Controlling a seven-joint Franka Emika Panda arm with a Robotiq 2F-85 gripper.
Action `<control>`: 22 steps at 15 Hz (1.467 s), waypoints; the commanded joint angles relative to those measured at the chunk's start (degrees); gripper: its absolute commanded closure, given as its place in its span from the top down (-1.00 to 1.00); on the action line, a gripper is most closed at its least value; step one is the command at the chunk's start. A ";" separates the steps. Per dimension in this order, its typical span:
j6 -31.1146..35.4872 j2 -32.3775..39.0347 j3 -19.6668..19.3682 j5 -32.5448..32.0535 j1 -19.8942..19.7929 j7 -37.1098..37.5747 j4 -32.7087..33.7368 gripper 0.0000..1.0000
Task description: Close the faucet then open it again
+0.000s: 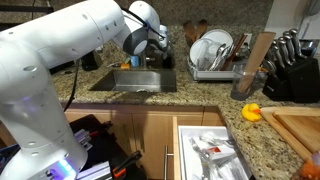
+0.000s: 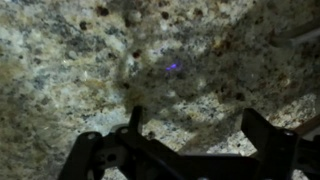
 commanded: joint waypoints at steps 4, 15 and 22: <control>-6.92 -6.89 -7.63 -1.32 0.88 1.31 -7.70 1.00; -9.55 -7.60 -10.83 -0.14 1.71 0.98 -9.59 1.00; -12.01 -8.85 -14.28 -0.66 2.31 0.24 -11.10 1.00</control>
